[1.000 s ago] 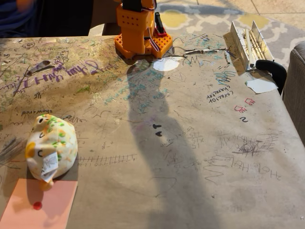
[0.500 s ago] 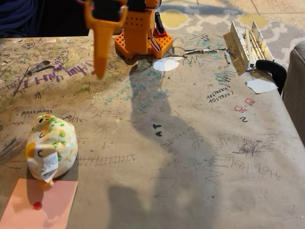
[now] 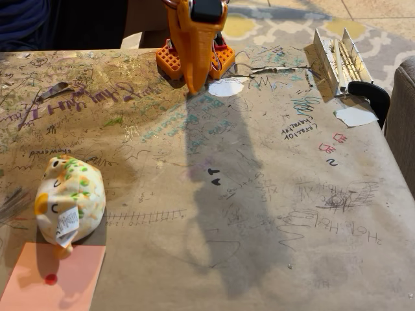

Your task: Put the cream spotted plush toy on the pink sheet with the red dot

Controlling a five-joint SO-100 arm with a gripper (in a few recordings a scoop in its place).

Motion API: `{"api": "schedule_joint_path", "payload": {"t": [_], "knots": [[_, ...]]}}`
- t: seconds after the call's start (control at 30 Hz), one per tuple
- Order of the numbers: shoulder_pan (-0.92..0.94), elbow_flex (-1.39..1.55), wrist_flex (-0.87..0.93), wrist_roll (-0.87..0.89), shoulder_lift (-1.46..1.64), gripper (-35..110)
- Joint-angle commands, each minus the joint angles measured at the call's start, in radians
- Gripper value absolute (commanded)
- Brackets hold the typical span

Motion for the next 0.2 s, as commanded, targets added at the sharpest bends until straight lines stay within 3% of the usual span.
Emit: {"api": "schedule_joint_path", "payload": {"t": [0.0, 0.17], "knots": [[-0.006, 0.023, 0.0, 0.002, 0.005, 0], [-0.026, 0.043, 0.002, 0.015, 0.006, 0]]}}
